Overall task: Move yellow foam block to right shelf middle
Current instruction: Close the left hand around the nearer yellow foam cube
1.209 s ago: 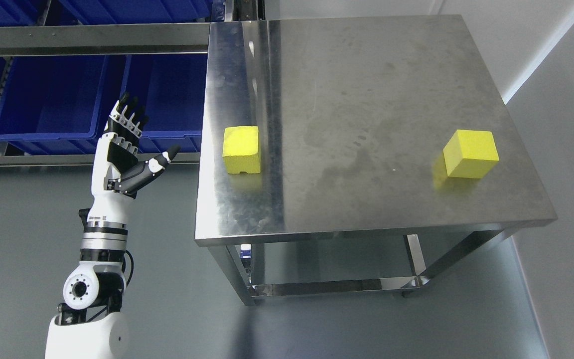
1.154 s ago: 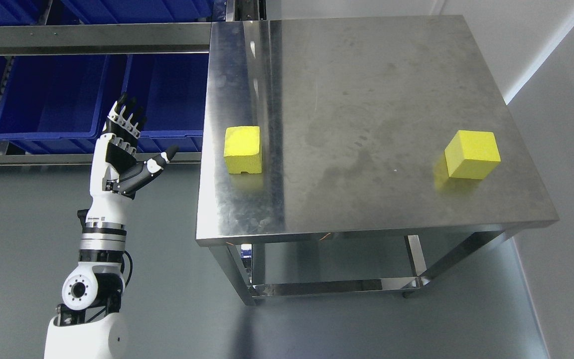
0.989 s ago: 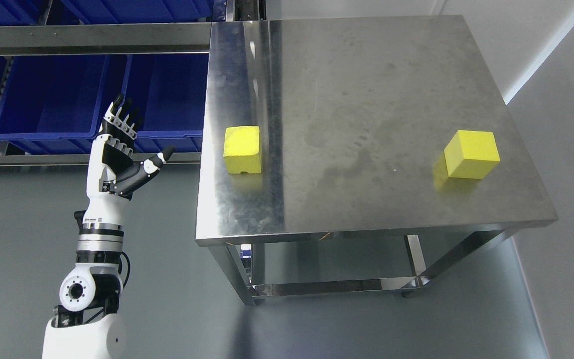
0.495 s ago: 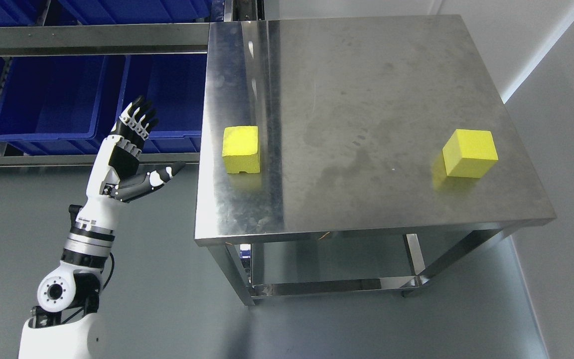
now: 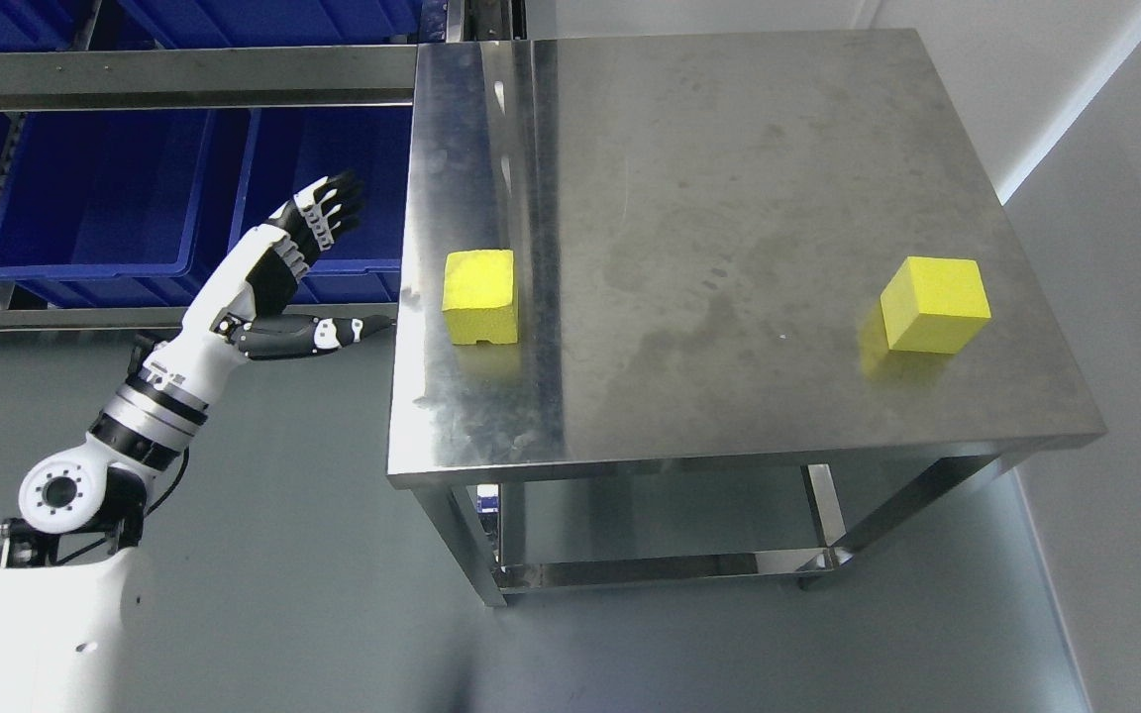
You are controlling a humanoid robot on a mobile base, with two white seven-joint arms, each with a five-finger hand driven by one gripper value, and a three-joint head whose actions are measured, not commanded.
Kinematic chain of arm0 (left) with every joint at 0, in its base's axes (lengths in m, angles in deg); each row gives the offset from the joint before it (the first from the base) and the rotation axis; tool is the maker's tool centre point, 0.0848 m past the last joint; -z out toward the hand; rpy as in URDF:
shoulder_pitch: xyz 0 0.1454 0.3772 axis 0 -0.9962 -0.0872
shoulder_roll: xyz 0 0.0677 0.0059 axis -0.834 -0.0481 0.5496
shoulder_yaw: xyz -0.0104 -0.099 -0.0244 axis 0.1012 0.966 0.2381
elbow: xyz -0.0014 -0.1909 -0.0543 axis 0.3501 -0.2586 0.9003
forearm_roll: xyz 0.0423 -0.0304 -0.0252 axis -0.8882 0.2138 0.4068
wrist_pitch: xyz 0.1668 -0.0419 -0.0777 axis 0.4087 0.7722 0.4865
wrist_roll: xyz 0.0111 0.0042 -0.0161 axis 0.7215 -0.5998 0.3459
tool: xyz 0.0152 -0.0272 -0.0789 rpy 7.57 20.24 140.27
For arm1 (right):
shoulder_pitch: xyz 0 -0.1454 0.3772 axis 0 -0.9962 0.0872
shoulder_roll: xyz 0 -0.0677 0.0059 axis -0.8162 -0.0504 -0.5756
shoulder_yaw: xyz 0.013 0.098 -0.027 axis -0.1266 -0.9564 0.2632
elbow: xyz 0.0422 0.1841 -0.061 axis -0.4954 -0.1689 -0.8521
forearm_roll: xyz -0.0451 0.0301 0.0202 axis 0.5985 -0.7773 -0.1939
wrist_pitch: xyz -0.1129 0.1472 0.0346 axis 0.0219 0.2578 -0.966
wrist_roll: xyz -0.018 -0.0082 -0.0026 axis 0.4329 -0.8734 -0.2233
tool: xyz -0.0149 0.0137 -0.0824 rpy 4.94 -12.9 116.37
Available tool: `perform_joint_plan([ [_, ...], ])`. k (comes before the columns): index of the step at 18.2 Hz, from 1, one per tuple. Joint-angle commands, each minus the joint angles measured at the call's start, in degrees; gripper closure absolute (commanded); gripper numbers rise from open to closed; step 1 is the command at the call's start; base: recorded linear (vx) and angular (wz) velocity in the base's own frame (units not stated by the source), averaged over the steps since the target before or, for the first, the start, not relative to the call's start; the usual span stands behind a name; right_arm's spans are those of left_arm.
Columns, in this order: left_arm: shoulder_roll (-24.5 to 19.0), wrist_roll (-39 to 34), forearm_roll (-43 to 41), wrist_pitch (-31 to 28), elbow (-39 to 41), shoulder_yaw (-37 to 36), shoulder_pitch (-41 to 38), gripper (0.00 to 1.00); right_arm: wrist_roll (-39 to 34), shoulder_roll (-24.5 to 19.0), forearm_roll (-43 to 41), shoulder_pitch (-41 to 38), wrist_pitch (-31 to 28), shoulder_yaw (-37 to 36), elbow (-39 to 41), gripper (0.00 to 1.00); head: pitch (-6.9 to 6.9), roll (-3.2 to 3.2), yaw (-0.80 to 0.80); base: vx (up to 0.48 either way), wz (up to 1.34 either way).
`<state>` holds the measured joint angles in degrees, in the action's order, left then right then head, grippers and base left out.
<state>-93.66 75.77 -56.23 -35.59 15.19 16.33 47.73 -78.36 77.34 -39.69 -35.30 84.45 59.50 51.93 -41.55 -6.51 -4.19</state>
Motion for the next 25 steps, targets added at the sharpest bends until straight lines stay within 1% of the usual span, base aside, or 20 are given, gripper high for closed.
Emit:
perform_joint_plan([
  [1,-5.3,1.3,-5.8,-2.9,-8.3,-14.0,8.9,0.02,0.0,1.0,-0.1,0.1,0.0,0.0,1.0,0.00,0.00,0.00,0.00,0.000,0.00],
  [6,-2.4,2.8,-11.1,-2.8,-15.0,-20.8,12.4,0.02,0.0,1.0,-0.1,0.1,0.0,0.0,1.0,0.00,0.00,0.00,0.00,0.000,0.00],
  [10,1.3,4.2,-17.1,-2.8,-18.9,-20.9,14.7,0.02,0.0,1.0,-0.1,0.1,0.0,0.0,1.0,0.00,0.00,0.00,0.00,0.000,0.00],
  [12,3.1,6.1,-18.1,-2.8,-20.4,-21.2,16.0,0.02,0.0,1.0,-0.1,0.1,0.0,0.0,1.0,0.00,0.00,0.00,0.00,0.000,0.00],
  [15,4.6,6.4,-19.3,-2.8,-23.3,-21.7,18.1,0.03,0.0,1.0,-0.1,0.1,0.0,0.0,1.0,0.00,0.00,0.00,0.00,0.000,0.00],
  [17,5.2,6.4,-19.2,-2.8,-23.9,-21.6,18.5,0.10,0.0,1.0,-0.1,0.1,0.0,0.0,1.0,0.00,0.00,0.00,0.00,0.002,0.02],
  [20,6.4,6.5,-19.0,-2.5,-23.9,-19.7,18.5,0.29,0.0,1.0,-0.1,0.1,0.0,0.0,1.0,0.00,0.00,0.00,0.00,-0.009,0.10],
  [23,10.4,6.6,-18.7,-2.2,-23.3,-14.3,18.4,0.43,0.0,1.0,-0.1,0.1,0.0,0.0,1.0,0.00,0.00,0.00,0.00,-0.015,0.10],
  [24,12.1,6.7,-18.7,-0.8,-23.2,-11.8,18.4,0.50,0.0,1.0,-0.1,0.1,0.0,0.0,1.0,0.00,0.00,0.00,0.00,-0.015,0.08],
  [25,13.2,6.7,-18.4,2.2,-23.2,-9.1,18.5,0.55,0.0,1.0,-0.1,0.2,0.0,0.0,1.0,0.00,0.00,0.00,0.00,-0.009,0.09],
])
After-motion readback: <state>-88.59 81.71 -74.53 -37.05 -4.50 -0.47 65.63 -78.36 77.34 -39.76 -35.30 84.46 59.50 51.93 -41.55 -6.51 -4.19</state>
